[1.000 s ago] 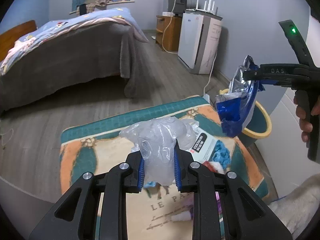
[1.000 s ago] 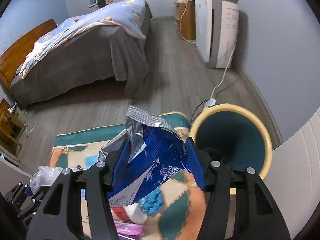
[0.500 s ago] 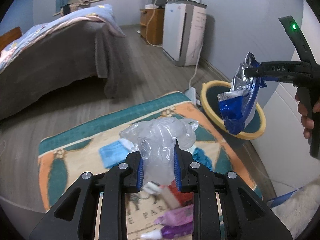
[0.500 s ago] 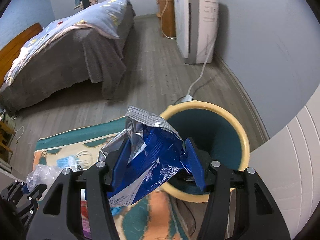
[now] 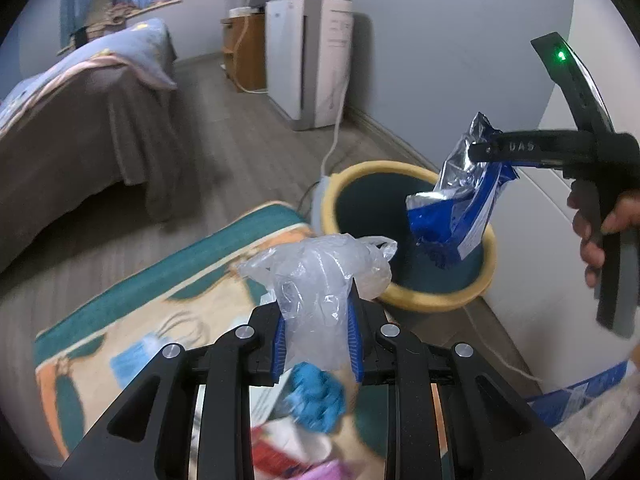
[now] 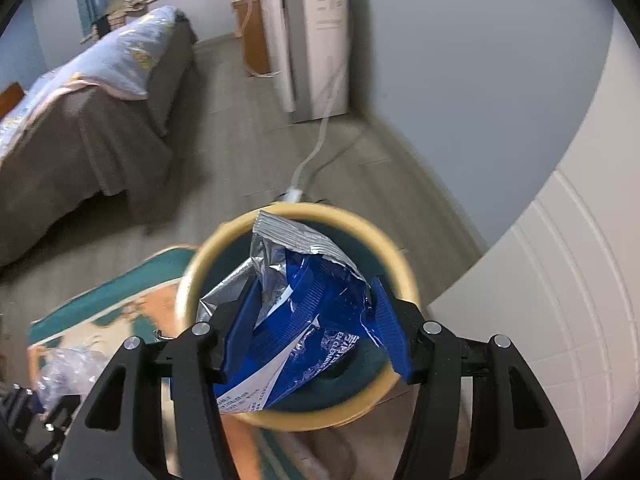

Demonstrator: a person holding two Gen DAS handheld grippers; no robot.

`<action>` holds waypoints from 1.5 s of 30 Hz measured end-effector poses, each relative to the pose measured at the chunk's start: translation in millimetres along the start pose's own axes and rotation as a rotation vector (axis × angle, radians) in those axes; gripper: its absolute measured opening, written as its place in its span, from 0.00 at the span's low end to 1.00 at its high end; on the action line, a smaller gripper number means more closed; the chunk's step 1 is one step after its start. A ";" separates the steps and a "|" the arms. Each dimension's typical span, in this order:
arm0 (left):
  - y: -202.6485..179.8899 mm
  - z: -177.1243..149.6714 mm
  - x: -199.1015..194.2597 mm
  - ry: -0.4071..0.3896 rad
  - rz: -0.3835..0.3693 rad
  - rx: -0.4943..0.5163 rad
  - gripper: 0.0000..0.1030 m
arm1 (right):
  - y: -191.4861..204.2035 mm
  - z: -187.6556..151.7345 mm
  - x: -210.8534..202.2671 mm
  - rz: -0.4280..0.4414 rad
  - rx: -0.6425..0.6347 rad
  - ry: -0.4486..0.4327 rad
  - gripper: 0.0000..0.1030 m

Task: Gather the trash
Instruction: 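Move both bags over the wastebasket and open both tools to drop them, then grasp the blue face mask with the left tool while the right tool grasps the red-and-white wrapper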

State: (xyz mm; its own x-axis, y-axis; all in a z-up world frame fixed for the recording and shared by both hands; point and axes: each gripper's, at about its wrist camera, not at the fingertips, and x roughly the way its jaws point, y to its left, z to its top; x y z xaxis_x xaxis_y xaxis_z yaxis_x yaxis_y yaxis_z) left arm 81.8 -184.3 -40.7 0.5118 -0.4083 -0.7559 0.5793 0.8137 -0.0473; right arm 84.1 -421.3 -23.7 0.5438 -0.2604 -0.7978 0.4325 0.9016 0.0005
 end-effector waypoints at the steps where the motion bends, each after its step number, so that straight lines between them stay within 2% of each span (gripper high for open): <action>1: -4.9 3.6 6.1 0.004 -0.003 0.012 0.24 | -2.6 -0.2 2.4 -0.026 -0.003 -0.010 0.54; 4: -20.4 14.3 27.1 0.023 -0.014 0.060 0.24 | -10.7 0.0 10.4 -0.084 0.002 -0.024 0.54; 9: -35.4 24.2 60.9 0.062 -0.050 0.081 0.24 | -22.3 1.0 23.7 -0.179 -0.004 -0.045 0.55; 15: -55.3 33.3 90.3 0.063 -0.056 0.135 0.29 | -32.6 0.5 38.4 -0.205 0.009 -0.026 0.55; 17: -60.4 36.5 96.5 0.058 -0.052 0.142 0.47 | -33.3 0.4 39.3 -0.194 0.019 -0.029 0.61; 20: -66.2 40.0 101.0 0.041 -0.054 0.162 0.64 | -32.4 -0.4 37.4 -0.171 0.026 -0.036 0.75; 22: -67.4 39.8 98.8 0.031 -0.050 0.170 0.75 | -30.6 1.5 35.1 -0.166 0.022 -0.049 0.79; 26: -57.7 39.2 86.3 0.007 -0.032 0.138 0.86 | -29.5 3.5 33.4 -0.134 0.044 -0.042 0.89; 30: -38.1 36.1 60.2 -0.019 0.003 0.085 0.89 | -22.5 4.5 29.7 -0.079 0.049 -0.024 0.95; 38: 11.9 18.3 -14.4 -0.082 0.116 0.048 0.92 | 23.8 1.0 -1.3 0.046 -0.048 -0.027 0.94; 42: 43.8 3.6 -57.9 -0.105 0.195 0.024 0.93 | 52.9 -9.7 -27.1 0.133 -0.082 -0.024 0.94; 45: 65.6 -7.8 -80.7 -0.113 0.239 -0.004 0.93 | 75.9 -18.2 -42.5 0.165 -0.112 -0.023 0.94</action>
State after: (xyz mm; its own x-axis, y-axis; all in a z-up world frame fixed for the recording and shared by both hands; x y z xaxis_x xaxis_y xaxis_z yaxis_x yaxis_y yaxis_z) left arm 73.5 -94.8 12.0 0.7017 -0.2475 -0.6681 0.4309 0.8942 0.1213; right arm 80.7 -335.5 -0.8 0.6176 -0.1122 -0.7785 0.2542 0.9651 0.0625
